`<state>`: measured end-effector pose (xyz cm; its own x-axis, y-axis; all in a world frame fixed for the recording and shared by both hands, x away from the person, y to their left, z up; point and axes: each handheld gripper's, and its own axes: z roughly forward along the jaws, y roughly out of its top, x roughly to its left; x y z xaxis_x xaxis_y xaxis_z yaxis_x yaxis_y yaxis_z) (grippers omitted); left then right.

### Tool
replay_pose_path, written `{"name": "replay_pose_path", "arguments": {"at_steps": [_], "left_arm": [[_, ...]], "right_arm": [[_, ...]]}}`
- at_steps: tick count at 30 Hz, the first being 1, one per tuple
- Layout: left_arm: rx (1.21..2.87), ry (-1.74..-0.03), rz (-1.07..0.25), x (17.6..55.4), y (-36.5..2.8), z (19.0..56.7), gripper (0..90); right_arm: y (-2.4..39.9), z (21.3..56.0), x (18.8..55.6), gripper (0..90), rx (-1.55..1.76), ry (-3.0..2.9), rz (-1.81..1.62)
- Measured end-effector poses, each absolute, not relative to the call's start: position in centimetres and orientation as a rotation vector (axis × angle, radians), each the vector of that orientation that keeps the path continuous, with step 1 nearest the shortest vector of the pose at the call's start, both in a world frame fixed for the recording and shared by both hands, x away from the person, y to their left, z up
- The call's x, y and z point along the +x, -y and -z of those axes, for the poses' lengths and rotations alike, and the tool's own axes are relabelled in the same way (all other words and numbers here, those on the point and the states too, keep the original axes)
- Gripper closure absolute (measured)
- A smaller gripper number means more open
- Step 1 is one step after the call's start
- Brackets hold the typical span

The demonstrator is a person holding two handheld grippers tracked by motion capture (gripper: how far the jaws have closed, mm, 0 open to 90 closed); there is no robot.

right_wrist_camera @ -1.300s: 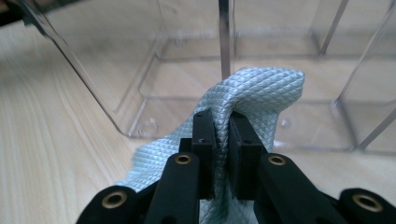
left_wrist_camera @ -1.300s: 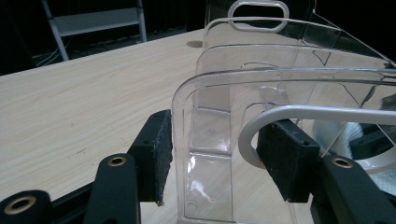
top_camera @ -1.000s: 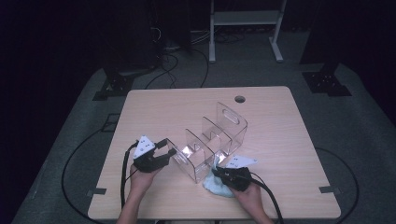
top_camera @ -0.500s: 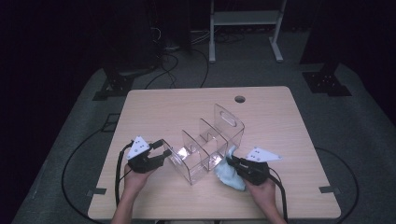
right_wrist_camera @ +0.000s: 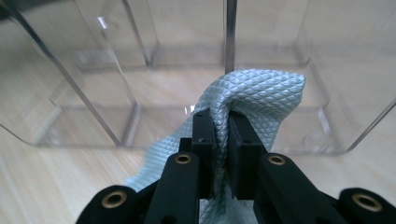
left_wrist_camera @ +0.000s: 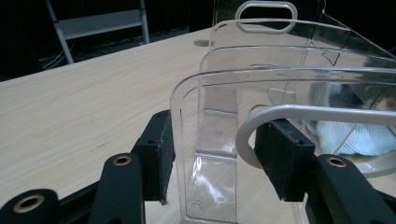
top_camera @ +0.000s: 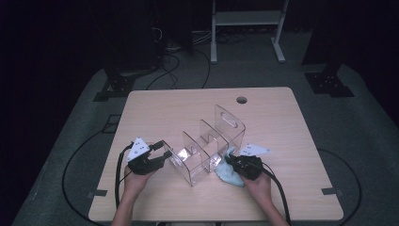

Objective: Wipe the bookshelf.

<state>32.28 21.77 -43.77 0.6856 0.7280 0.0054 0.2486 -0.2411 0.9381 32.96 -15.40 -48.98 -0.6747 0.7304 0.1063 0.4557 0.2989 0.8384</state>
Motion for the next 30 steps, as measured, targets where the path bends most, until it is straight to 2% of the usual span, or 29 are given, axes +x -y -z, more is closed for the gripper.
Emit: {"name": "replay_pose_path", "arguments": {"at_steps": [7, 14, 20, 26, 30], "left_arm": [[1.796, -0.776, -0.552, 32.3, -21.6, 43.8, 47.5], [1.795, -0.785, -0.554, 32.3, -21.7, 43.8, 47.4], [1.790, -0.783, -0.551, 32.4, -21.6, 43.9, 47.5], [1.792, -0.784, -0.555, 32.3, -21.6, 43.9, 47.4], [1.789, -0.784, -0.552, 32.3, -21.7, 43.9, 47.5]], "right_arm": [[15.9, 47.1, 32.3, 82.1, 1.036, -2.217, -1.382], [15.4, 49.8, 33.6, 82.0, 1.114, -2.302, -1.328], [15.7, 47.9, 32.9, 82.2, 1.076, -2.237, -1.387], [15.3, 49.5, 33.5, 82.1, 1.092, -2.330, -1.297], [16.4, 48.7, 33.1, 82.1, 1.100, -2.263, -1.333]]}}
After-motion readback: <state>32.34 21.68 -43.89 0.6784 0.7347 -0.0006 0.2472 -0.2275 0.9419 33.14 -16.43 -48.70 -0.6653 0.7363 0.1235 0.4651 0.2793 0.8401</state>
